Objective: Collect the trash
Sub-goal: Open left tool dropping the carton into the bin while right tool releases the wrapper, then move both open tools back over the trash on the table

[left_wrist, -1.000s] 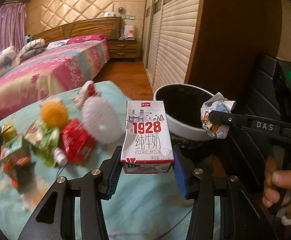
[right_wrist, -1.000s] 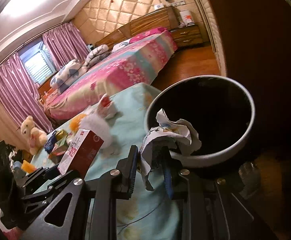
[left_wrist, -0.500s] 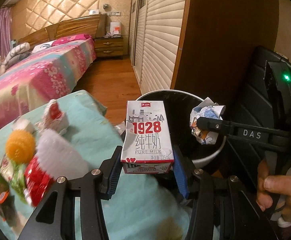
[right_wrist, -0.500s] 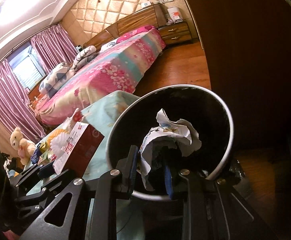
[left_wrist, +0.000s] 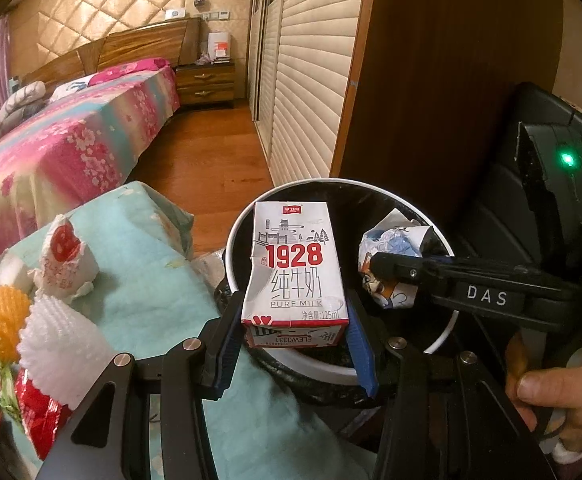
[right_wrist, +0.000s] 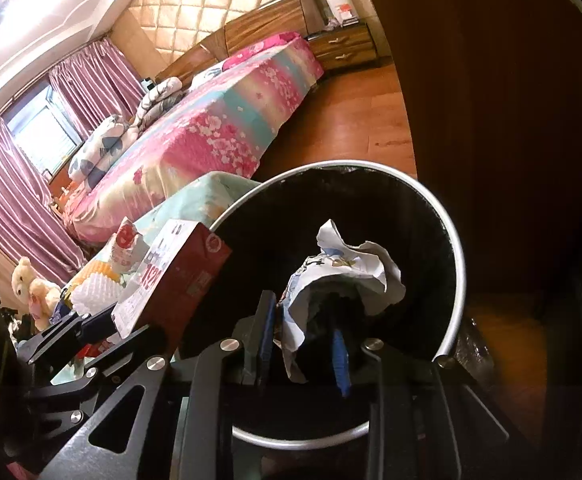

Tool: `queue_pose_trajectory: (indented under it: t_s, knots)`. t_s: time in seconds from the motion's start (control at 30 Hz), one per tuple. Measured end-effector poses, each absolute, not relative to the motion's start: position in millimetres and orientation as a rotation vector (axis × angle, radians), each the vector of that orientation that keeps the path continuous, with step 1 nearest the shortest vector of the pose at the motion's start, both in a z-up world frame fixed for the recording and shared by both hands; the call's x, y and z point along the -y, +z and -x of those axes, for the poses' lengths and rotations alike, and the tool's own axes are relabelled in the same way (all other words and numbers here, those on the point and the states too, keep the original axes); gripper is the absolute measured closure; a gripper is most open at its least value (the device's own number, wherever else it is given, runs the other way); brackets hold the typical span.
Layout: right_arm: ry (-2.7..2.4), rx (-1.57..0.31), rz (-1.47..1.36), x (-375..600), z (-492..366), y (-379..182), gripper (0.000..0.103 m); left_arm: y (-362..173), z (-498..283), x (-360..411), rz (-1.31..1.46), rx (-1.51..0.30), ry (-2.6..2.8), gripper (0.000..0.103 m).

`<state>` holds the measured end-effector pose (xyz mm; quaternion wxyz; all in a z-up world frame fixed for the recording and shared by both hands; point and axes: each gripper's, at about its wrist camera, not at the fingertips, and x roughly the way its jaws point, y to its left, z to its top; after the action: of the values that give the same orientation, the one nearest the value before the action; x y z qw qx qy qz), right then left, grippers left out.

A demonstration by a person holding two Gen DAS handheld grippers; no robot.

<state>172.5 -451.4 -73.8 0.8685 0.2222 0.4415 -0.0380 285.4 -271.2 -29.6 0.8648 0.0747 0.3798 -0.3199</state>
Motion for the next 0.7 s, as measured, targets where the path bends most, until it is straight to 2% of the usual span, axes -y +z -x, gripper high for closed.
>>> queue_pose_trajectory:
  t_s: [0.1,0.2,0.27,0.33,0.47,0.7]
  knots:
    - [-0.089,-0.935,-0.457,453.2,-172.1,-73.6,0.073,-30.3,-286.8,272.3,-0.154,-0.816,-0.672,0.055]
    - [-0.095,-0.937,-0.467,455.2,-171.5,-71.9,0.056,-27.1,-285.8,270.4,-0.147,-0.809,-0.670,0.054]
    - [-0.099,-0.931,-0.466,455.3,-170.2,-69.4,0.051,-24.3,-282.5,266.3,-0.138,-0.796,-0.661,0.046]
    - [-0.103,-0.925,-0.462,454.3,-168.0,-66.6,0.040,-23.0,-279.5,258.7,-0.117,-0.787,-0.657,0.045]
    - [-0.115,-0.907,-0.454,451.6,-161.9,-60.6,0.034,-22.0,-268.4,238.8,-0.077,-0.782,-0.631,0.039]
    - [-0.102,-0.852,-0.457,429.0,-146.8,-49.8,0.016,-21.6,-236.1,195.3,-0.025,-0.763,-0.563,0.035]
